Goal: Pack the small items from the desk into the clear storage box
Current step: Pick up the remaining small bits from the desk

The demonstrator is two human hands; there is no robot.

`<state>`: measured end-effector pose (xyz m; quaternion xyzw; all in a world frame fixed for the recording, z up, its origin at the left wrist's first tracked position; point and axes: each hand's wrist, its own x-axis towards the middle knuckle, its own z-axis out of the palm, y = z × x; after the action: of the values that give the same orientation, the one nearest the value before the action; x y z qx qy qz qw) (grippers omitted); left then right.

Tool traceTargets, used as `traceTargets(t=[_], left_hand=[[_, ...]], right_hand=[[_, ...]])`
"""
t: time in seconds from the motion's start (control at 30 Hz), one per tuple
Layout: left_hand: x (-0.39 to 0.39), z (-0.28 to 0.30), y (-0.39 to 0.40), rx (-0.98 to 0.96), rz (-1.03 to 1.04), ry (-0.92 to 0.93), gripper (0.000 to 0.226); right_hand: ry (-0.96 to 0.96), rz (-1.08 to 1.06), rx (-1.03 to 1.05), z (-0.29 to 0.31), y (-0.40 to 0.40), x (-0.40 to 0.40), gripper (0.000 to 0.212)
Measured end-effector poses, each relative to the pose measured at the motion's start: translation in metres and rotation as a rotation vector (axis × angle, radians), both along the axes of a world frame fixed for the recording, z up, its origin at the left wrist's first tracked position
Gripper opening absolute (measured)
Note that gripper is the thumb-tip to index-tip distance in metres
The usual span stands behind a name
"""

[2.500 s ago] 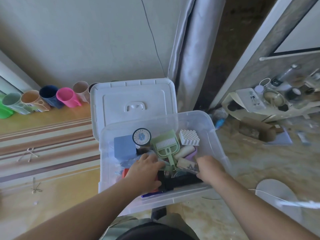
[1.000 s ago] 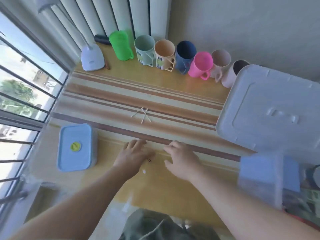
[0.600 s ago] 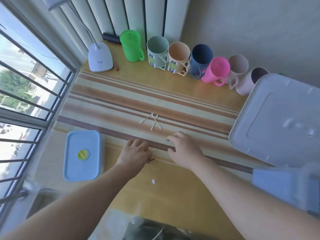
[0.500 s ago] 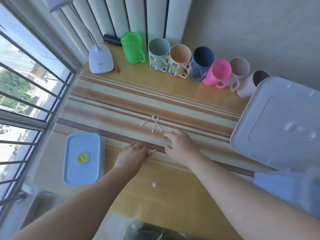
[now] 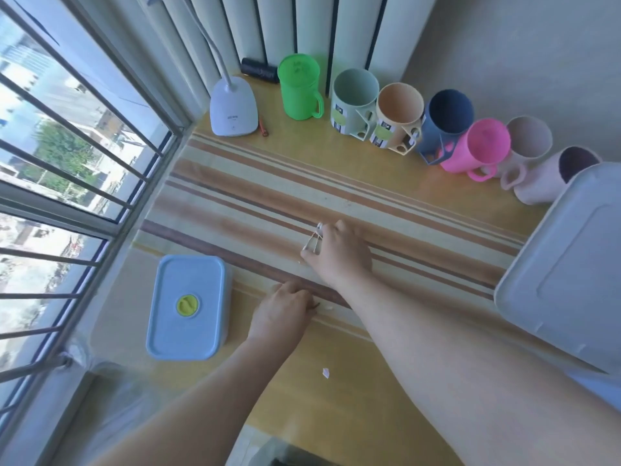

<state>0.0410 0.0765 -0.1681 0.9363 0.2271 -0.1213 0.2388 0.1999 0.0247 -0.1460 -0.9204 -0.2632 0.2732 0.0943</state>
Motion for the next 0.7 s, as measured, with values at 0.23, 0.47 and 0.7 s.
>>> traceTargets(t=[0.23,0.47,0.7], left_hand=[[-0.015,-0.007,0.005,0.261,-0.201,0.009,0.015],[-0.025,0.000,0.021,0.260,-0.249,0.029,0.024],[-0.023,0.014,0.032,0.116,-0.054,0.080,0.011]], right_hand=[[-0.005,0.356,0.091,-0.006,-0.003,-0.007,0.013],[0.008,0.382,0.078,-0.012,-0.017,-0.007,0.009],[-0.051,0.444,-0.029,-0.009,-0.025,-0.018,0.022]])
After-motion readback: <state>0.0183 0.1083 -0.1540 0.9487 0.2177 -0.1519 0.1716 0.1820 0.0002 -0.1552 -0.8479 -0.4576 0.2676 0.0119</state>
